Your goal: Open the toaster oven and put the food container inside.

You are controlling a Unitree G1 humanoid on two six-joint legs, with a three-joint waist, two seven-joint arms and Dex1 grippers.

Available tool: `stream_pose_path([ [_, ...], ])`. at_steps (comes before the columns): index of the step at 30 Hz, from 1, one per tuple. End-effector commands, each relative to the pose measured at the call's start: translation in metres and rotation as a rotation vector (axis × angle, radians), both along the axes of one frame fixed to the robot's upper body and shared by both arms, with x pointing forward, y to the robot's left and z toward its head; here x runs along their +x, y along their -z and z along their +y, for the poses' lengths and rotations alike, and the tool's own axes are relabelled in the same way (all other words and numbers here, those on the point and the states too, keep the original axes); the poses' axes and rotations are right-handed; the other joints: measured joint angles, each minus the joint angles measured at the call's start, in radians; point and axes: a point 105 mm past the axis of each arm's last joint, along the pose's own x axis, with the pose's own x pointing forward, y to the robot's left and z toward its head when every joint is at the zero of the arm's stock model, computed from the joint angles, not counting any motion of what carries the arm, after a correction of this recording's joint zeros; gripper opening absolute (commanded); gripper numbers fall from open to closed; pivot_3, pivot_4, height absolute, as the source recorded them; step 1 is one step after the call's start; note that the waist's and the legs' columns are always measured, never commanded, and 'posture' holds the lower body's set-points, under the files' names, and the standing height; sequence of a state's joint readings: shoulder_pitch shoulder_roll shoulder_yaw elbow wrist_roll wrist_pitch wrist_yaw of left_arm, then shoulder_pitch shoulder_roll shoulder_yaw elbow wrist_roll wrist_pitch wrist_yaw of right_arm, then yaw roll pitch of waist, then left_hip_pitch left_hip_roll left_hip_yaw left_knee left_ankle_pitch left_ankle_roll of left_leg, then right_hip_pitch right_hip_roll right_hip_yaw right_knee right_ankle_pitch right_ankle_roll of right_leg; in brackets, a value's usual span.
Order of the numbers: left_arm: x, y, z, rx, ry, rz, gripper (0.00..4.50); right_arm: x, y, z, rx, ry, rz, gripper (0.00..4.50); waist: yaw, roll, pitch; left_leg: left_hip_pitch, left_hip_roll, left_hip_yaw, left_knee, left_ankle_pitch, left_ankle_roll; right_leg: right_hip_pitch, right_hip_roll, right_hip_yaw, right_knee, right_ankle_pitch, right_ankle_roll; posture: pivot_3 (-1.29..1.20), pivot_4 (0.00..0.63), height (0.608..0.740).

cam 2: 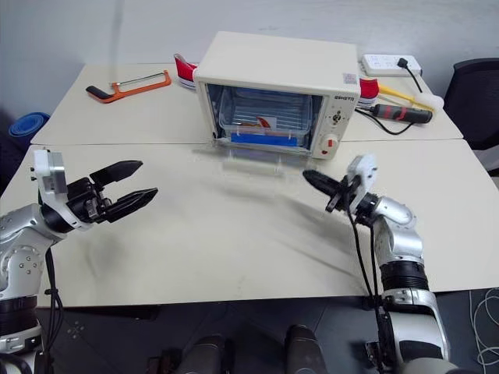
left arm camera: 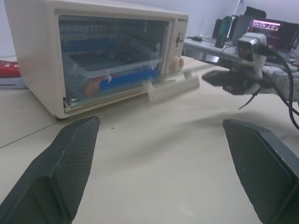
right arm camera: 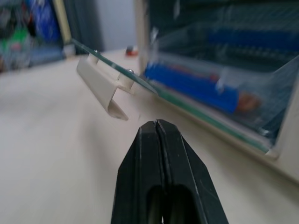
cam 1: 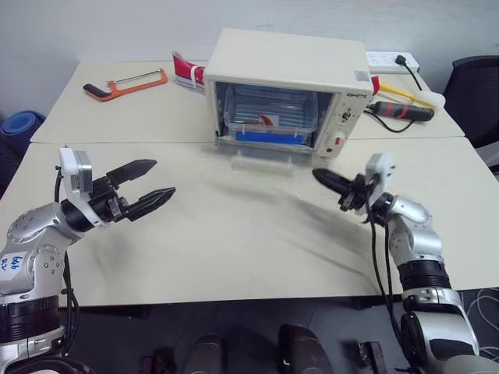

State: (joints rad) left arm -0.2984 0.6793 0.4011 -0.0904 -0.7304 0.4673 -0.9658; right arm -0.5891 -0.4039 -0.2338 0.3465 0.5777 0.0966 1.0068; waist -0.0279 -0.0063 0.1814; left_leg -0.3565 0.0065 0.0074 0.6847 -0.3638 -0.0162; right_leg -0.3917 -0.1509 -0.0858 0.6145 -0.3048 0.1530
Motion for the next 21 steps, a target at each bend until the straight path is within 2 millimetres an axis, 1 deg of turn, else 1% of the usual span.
stream_pose_path([
  [1, 0.0, -0.021, 0.004, -0.026, -0.054, -0.084, 4.47, -0.01, -0.042, -0.005, 0.103, 0.005, -0.093, 0.0, 0.0, 0.0, 0.0, 0.0, 0.0, 0.0, 0.0, 0.0, 0.0, 0.0, 0.0, 0.0, 0.0, 0.0, 0.0, 0.0, 0.15, 0.74],
  [3, 0.002, -0.021, 0.006, -0.017, -0.08, -0.09, 4.47, -0.013, -0.047, -0.002, 0.111, -0.022, -0.087, 0.0, -0.001, 0.0, 0.0, 0.0, 0.0, 0.0, 0.0, 0.0, 0.0, 0.0, 0.0, 0.0, 0.0, 0.0, 0.0, 0.0, 0.15, 0.74],
  [7, 0.003, -0.002, 0.009, 0.162, -0.119, -0.128, 4.47, -0.019, -0.047, 0.001, 0.021, -0.064, -0.051, 0.0, -0.001, 0.0, 0.0, 0.0, 0.0, 0.001, -0.001, 0.0, 0.0, 0.0, 0.0, 0.0, 0.0, 0.0, 0.0, 0.0, 0.15, 0.74],
  [8, 0.001, 0.008, 0.012, 0.232, -0.124, -0.125, 4.49, -0.025, -0.041, 0.003, -0.046, -0.081, -0.047, 0.18, 0.0, 0.0, 0.0, 0.0, 0.0, 0.002, -0.001, 0.0, 0.0, 0.0, 0.0, 0.0, 0.0, 0.0, 0.0, 0.0, 0.15, 0.74],
  [10, -0.003, 0.023, 0.015, 0.318, -0.121, -0.116, 4.5, -0.034, -0.03, 0.007, -0.154, -0.101, -0.052, 0.53, 0.0, 0.0, 0.0, 0.0, 0.0, 0.002, -0.001, 0.0, 0.0, 0.0, 0.001, 0.0, -0.001, 0.0, 0.0, 0.0, 0.15, 0.74],
  [11, -0.008, 0.035, 0.018, 0.367, -0.117, -0.099, 4.5, -0.045, -0.013, 0.01, -0.278, -0.142, -0.063, 0.85, 0.001, 0.0, 0.0, 0.0, 0.0, 0.002, -0.002, 0.0, 0.0, 0.0, 0.001, 0.0, -0.002, 0.0, 0.0, 0.0, 0.15, 0.74],
  [12, -0.013, 0.047, 0.022, 0.412, -0.112, -0.081, 4.5, -0.057, 0.003, 0.011, -0.368, -0.178, -0.062, 1.18, 0.002, 0.0, 0.0, 0.0, 0.0, 0.002, -0.003, 0.0, 0.0, 0.0, 0.001, 0.0, -0.002, 0.0, 0.0, 0.0, 0.15, 0.74],
  [13, -0.018, 0.058, 0.025, 0.447, -0.109, -0.051, 4.5, -0.066, 0.019, 0.01, -0.431, -0.208, -0.044, 1.53, 0.002, 0.0, 0.0, 0.0, 0.0, 0.003, -0.003, -0.001, 0.0, 0.0, 0.001, 0.0, -0.003, 0.0, 0.0, 0.0, 0.15, 0.74],
  [15, -0.025, 0.069, 0.034, 0.471, -0.113, -0.019, 4.5, -0.08, 0.04, 0.006, -0.525, -0.243, -0.054, 2.17, 0.004, 0.0, 0.0, 0.0, 0.0, 0.004, -0.002, -0.002, 0.001, 0.0, 0.001, 0.0, -0.004, 0.0, 0.0, 0.0, 0.15, 0.74],
  [18, -0.032, 0.081, 0.045, 0.489, -0.147, 0.004, 4.5, -0.089, 0.059, -0.003, -0.61, -0.259, -0.091, 3.22, 0.003, 0.0, 0.0, 0.0, 0.0, 0.006, -0.001, -0.002, 0.002, 0.0, 0.001, 0.002, -0.003, 0.0, 0.0, 0.0, 0.15, 0.74],
  [21, -0.041, 0.092, 0.046, 0.505, -0.126, 0.032, 4.5, -0.09, 0.069, -0.011, -0.628, -0.252, -0.093, 4.23, 0.003, 0.0, 0.0, 0.002, 0.001, 0.006, 0.0, -0.002, 0.002, 0.001, 0.001, 0.003, -0.002, 0.001, -0.002, 0.0, 0.15, 0.74],
])
